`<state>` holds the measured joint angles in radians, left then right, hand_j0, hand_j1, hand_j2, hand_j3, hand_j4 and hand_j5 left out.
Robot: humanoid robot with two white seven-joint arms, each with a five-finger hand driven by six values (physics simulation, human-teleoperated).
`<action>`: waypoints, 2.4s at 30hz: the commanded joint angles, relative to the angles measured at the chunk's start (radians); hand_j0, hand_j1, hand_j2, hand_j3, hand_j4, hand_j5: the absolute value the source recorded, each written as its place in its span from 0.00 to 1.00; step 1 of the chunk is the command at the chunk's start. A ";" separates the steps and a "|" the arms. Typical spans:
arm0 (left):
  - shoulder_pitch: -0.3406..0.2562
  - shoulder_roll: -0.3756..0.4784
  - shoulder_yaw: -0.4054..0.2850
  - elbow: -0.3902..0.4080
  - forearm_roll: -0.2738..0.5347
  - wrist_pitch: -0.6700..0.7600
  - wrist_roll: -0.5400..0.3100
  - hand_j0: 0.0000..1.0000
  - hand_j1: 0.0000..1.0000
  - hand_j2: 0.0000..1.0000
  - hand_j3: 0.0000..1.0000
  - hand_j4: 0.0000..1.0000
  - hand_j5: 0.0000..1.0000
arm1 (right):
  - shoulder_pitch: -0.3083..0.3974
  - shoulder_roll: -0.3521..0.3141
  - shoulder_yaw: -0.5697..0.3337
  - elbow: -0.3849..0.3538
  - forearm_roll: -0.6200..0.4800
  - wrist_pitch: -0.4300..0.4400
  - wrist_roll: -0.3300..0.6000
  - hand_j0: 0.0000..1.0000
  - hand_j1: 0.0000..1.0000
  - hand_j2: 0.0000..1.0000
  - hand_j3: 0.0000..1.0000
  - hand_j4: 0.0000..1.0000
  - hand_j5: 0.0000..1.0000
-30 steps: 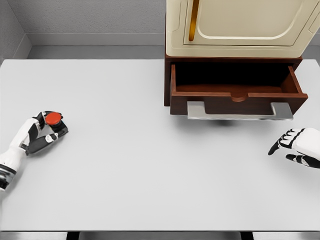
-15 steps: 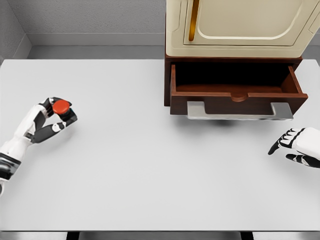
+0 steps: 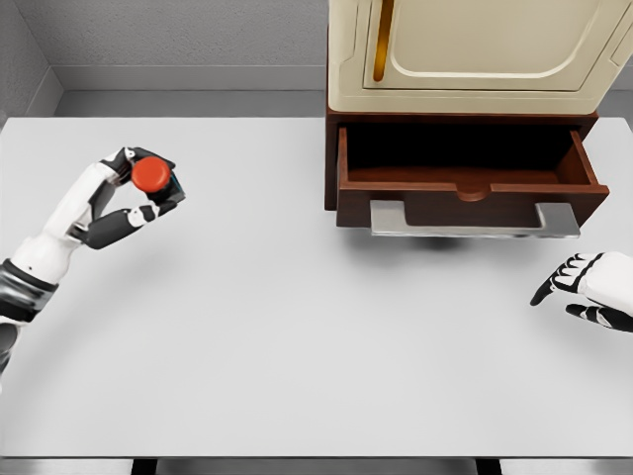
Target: Put the switch into the drawer with left arm, and close the drawer with right arm
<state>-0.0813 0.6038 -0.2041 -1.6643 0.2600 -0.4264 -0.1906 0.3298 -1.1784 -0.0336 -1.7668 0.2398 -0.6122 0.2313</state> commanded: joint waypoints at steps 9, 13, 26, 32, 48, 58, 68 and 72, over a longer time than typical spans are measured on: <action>-0.077 -0.108 -0.021 -0.060 -0.200 0.002 0.002 0.36 0.36 0.36 0.36 0.36 0.36 | 0.000 -0.003 0.000 0.000 -0.007 0.001 -0.001 0.60 0.60 0.60 0.60 0.60 0.60; -0.086 -0.147 -0.023 -0.072 -0.237 0.002 0.002 0.34 0.34 0.34 0.34 0.34 0.34 | 0.000 -0.001 0.000 0.000 -0.007 0.001 -0.001 0.60 0.60 0.60 0.60 0.60 0.60; -0.150 -0.274 -0.024 -0.100 -0.421 0.002 0.002 0.30 0.30 0.30 0.30 0.30 0.30 | -0.018 0.003 0.000 0.000 -0.010 0.001 -0.004 0.60 0.60 0.60 0.60 0.60 0.60; -0.192 -0.338 -0.061 -0.106 -0.538 0.002 0.002 0.30 0.30 0.30 0.30 0.30 0.30 | -0.023 0.005 -0.002 0.000 -0.025 0.001 -0.003 0.60 0.60 0.60 0.60 0.60 0.60; -0.311 -0.348 -0.172 -0.100 -0.694 0.002 0.002 0.30 0.30 0.30 0.30 0.30 0.30 | -0.021 0.003 0.000 0.000 -0.033 0.001 -0.004 0.61 0.61 0.61 0.61 0.61 0.61; -0.334 -0.420 -0.193 -0.095 -0.855 0.002 0.002 0.30 0.30 0.30 0.30 0.30 0.30 | -0.023 0.003 0.000 0.000 -0.033 0.001 -0.004 0.61 0.61 0.61 0.61 0.61 0.61; -0.365 -0.484 -0.241 -0.094 -0.995 0.090 0.000 0.30 0.30 0.30 0.30 0.30 0.30 | -0.023 0.005 0.000 0.000 -0.033 0.001 -0.004 0.61 0.61 0.61 0.61 0.61 0.61; -0.374 -0.498 -0.248 -0.092 -1.021 0.143 -0.003 0.30 0.30 0.30 0.30 0.30 0.30 | -0.023 0.005 0.000 0.000 -0.033 0.001 -0.004 0.61 0.61 0.61 0.61 0.61 0.61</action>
<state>-0.4571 0.1144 -0.4463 -1.7569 -0.7431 -0.3118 -0.1930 0.3068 -1.1719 -0.0337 -1.7668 0.2138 -0.6122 0.2274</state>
